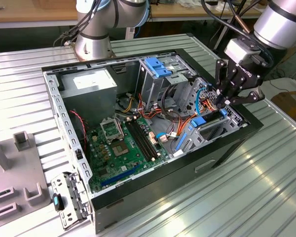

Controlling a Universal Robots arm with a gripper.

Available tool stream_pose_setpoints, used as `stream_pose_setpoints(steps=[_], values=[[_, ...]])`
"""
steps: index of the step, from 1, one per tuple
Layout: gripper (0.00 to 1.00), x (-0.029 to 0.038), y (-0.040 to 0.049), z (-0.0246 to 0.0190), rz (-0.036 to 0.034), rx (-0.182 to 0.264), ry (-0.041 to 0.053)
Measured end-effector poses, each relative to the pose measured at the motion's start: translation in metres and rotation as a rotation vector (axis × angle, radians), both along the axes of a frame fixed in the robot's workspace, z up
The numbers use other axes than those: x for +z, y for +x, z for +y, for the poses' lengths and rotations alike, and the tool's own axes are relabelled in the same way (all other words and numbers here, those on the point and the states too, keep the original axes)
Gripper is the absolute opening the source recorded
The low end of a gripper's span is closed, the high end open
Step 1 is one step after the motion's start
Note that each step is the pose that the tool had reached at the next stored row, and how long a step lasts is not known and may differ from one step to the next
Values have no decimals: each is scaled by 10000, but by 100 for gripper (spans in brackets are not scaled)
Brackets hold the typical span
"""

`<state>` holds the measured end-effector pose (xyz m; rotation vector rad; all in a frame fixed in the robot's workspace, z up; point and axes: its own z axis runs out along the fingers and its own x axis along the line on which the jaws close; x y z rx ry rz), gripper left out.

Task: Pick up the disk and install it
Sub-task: 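Insert the first disk wire, then insert the second disk wire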

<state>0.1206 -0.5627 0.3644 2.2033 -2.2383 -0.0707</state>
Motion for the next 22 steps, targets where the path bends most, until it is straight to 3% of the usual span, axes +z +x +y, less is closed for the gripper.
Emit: stream_pose_setpoints(steps=[1,2,18,19,21,22], values=[[23,1,0,0,0,0,-2],[11,1,0,0,0,0,-2],[11,5,-19,-1,0,0,7],[11,38,-19,0,1,0,14],[11,201,-19,-1,1,-1,15],[11,252,-19,-1,1,-1,17]])
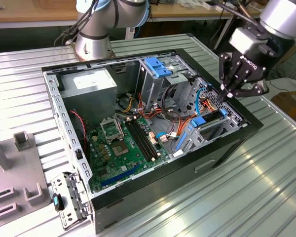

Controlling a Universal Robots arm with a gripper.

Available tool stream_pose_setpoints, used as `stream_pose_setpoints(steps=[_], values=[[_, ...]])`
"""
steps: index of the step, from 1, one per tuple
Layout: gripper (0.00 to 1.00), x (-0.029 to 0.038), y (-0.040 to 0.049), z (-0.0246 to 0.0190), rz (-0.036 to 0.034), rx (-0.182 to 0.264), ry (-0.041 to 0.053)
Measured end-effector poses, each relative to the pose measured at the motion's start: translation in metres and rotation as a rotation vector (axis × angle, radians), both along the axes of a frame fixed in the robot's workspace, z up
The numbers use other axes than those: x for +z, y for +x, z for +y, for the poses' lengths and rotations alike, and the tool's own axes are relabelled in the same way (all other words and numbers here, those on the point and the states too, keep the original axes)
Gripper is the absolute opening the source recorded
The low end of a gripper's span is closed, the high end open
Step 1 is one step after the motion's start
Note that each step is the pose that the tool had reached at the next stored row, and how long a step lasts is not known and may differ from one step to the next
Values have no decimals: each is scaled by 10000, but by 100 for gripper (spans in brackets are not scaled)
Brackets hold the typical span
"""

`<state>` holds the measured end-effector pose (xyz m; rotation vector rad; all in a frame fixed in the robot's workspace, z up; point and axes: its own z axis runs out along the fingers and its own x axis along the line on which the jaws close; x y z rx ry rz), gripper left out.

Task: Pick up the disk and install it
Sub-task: 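Insert the second disk wire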

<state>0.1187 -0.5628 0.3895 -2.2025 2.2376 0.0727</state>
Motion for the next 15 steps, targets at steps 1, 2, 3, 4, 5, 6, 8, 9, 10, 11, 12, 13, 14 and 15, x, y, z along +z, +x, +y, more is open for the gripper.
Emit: stream_pose_setpoints(steps=[1,2,3,4,5,6,8,9,10,11,12,13,14,15], values=[[11,32,0,1,0,0,-4],[11,70,0,12,13,1,-34],[11,122,0,20,25,0,-83],[11,195,0,25,43,0,-150],[11,224,0,27,51,0,-182],[11,254,0,31,61,0,-234],[11,292,0,42,86,1,-362],[11,310,0,53,113,0,-566],[11,315,0,64,118,-1,-736],[11,319,0,78,121,-2,-912],[11,340,1,101,121,-3,-1145],[11,356,-1,111,121,-4,-1284],[11,359,-3,112,121,-5,-1310],[11,360,-11,118,121,-6,-1328]])
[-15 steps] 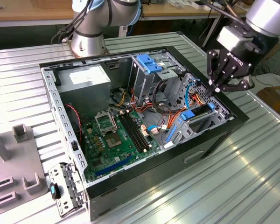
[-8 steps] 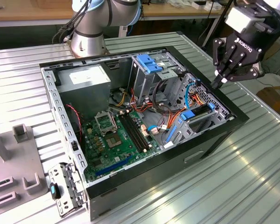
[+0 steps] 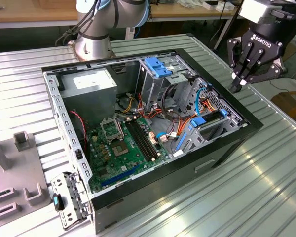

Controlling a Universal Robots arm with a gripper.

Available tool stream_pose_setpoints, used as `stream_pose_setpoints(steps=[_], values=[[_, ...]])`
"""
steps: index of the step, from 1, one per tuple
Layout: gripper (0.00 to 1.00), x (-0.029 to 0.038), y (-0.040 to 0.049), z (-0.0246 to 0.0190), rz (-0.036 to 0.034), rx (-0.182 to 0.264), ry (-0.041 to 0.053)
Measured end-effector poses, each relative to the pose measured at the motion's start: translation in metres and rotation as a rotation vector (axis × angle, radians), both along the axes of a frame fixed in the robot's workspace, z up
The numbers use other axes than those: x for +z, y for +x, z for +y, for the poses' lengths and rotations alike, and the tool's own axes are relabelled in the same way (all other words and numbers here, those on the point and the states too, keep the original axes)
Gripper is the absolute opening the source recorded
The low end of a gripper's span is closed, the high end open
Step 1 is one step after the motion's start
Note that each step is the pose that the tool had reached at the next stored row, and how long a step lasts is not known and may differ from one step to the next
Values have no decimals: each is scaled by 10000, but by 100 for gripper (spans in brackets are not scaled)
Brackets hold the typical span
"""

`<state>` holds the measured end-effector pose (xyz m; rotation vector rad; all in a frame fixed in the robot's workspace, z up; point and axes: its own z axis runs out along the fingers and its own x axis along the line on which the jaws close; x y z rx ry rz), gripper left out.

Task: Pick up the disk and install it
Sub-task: 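Insert the second disk wire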

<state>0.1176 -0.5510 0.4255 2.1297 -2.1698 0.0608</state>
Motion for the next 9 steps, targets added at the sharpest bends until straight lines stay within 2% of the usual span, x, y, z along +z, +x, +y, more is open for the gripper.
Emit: stream_pose_setpoints(steps=[3,5,9], values=[[11,0,-2,7,-1,2,-5],[11,1,-2,35,0,1,-6],[11,0,-2,35,0,2,-5]])
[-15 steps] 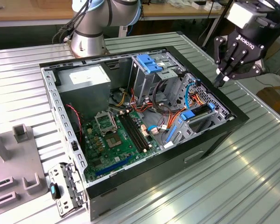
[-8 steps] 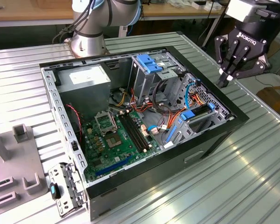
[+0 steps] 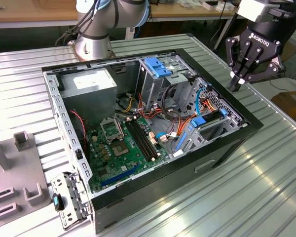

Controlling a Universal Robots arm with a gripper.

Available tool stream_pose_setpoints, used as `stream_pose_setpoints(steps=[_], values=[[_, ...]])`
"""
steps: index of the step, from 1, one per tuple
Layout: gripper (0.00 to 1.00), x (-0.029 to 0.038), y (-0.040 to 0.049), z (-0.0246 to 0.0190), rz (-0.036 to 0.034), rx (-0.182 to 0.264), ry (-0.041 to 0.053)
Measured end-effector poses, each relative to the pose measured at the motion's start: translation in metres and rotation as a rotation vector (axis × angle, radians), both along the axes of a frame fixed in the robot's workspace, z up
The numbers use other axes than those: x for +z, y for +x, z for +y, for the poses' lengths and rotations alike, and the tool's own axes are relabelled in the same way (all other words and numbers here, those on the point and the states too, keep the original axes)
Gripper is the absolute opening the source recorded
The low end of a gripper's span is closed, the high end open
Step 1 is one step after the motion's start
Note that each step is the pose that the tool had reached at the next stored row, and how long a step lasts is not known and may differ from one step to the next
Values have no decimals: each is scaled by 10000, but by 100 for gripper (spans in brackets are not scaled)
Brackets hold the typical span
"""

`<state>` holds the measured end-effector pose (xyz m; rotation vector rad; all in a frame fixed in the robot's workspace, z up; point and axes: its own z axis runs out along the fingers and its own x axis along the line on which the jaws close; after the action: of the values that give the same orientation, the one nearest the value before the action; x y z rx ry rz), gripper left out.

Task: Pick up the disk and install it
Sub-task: 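Insert the second disk wire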

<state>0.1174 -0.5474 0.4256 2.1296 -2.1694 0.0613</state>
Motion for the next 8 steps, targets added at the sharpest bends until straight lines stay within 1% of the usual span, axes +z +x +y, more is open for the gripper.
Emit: stream_pose_setpoints(steps=[6,8], values=[[11,0,0,1,0,0,0],[11,10,-7,15,-3,0,-3]])
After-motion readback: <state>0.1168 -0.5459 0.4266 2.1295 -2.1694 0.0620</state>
